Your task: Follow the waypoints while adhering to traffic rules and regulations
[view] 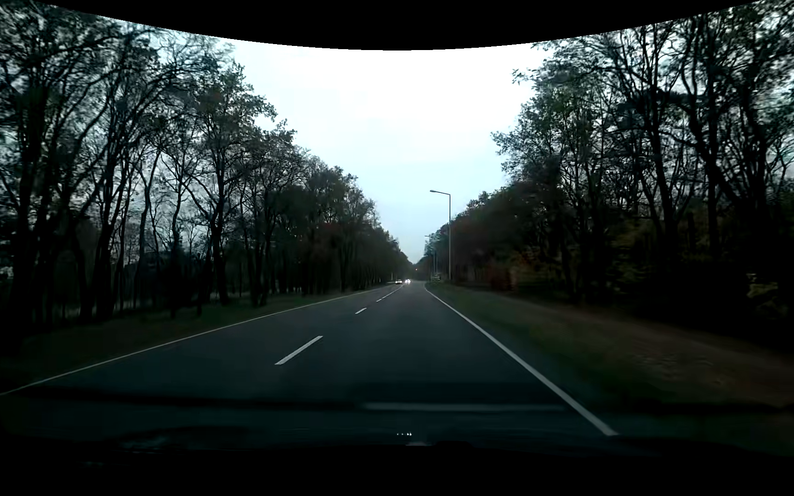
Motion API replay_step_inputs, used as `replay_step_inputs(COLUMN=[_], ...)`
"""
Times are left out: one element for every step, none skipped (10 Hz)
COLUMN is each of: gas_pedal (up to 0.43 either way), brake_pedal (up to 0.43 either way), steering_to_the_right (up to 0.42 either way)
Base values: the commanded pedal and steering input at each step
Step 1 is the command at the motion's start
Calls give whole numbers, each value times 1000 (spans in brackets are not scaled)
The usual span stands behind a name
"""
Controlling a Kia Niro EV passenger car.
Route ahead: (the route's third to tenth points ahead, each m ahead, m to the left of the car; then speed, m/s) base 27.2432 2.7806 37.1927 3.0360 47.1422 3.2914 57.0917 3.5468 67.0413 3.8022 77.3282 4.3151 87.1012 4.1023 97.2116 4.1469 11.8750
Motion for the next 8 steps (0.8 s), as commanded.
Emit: replay_step_inputs(gas_pedal=[0,0,0,0,0,0,0,0], brake_pedal=[152,171,177,201,220,232,238,244], steering_to_the_right=[9,9,9,9,9,8,6,6])
